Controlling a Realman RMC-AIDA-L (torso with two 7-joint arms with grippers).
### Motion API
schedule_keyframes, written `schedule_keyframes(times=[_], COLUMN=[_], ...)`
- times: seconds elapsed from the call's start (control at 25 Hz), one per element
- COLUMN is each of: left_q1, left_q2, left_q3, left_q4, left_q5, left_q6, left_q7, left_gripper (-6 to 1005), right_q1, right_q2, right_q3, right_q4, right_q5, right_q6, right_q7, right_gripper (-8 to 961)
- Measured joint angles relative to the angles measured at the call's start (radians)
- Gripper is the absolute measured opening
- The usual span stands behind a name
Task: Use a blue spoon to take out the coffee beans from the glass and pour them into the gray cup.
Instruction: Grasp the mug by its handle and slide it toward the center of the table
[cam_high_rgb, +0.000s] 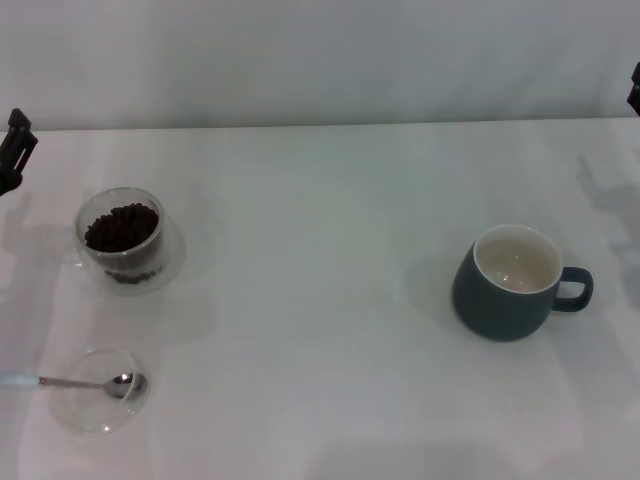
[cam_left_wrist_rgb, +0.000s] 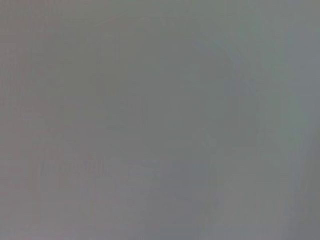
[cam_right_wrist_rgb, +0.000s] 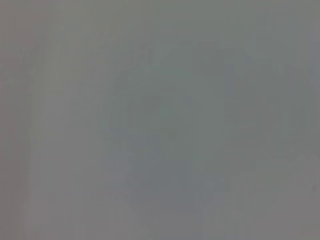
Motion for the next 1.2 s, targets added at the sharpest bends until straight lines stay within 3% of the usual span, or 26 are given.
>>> schedule_keyframes(times=[0.32,0.64,1.2], left_q1=[0.031,0.125,0.339], left_q2=[-0.001,-0.002,0.005], left_q3=[0.008,0.009,0.012], left_q4=[-0.001,-0.01,0.002], left_q5=[0.009,0.011,0.056], left_q6=[0.055,0.243,0.477], left_q7=[-0.001,-0.039,-0.404], left_gripper=[873,872,871], right_q1=[-0.005,-0.008,-0.008], right_q2=[0.002,0.003,-0.003], right_q3=[0.003,0.004,0.007], right_q4=[0.004,0.013,0.016], right_q5=[0.0,0.0,0.007], right_q6=[0.008,0.015,0.057], right_q7=[-0.002,-0.005,-0.054], right_gripper=[868,868,869])
